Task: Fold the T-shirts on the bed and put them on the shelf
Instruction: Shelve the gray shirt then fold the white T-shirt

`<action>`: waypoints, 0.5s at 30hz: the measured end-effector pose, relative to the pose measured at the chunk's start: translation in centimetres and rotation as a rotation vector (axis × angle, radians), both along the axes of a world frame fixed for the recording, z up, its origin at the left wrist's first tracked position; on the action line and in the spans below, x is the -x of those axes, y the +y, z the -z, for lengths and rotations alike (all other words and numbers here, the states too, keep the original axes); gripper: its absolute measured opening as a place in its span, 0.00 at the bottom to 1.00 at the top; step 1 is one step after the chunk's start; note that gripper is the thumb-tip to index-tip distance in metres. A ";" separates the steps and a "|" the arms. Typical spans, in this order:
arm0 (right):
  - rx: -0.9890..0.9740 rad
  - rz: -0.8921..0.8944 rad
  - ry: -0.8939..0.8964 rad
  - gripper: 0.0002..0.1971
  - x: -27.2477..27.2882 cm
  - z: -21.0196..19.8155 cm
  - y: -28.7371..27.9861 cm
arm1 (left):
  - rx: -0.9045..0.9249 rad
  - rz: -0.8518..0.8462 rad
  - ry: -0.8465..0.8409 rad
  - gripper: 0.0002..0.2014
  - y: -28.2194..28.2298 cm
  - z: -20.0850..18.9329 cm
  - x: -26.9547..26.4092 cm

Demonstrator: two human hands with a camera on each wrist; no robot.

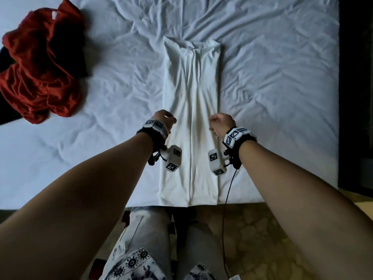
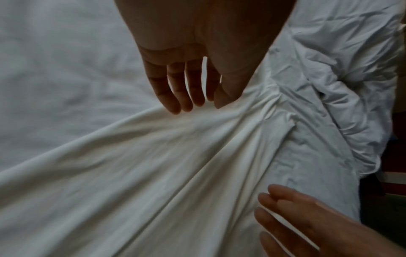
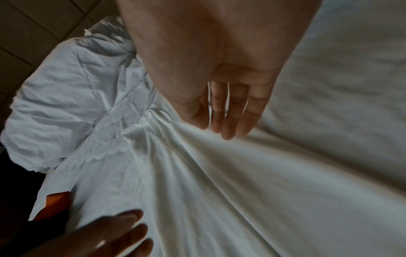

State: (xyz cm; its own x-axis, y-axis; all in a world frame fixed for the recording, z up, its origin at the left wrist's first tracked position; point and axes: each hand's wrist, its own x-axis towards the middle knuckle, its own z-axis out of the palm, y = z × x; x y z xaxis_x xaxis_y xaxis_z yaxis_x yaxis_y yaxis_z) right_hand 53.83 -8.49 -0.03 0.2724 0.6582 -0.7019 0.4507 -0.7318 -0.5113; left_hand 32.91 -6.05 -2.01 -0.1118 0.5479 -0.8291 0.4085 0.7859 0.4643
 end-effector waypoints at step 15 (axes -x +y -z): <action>0.421 0.029 0.105 0.07 -4.6 7.2 -17.7 | 0.258 0.075 0.143 0.19 -18.4 3.9 2.3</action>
State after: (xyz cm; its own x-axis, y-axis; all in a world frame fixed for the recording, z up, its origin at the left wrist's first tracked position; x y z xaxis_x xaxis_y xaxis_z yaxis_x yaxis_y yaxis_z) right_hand 58.42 -26.14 -7.19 0.1998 0.3018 -0.9322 0.3884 -0.8978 -0.2075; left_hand 30.62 -24.48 -5.87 -0.2051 0.3320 -0.9207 0.5166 0.8357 0.1863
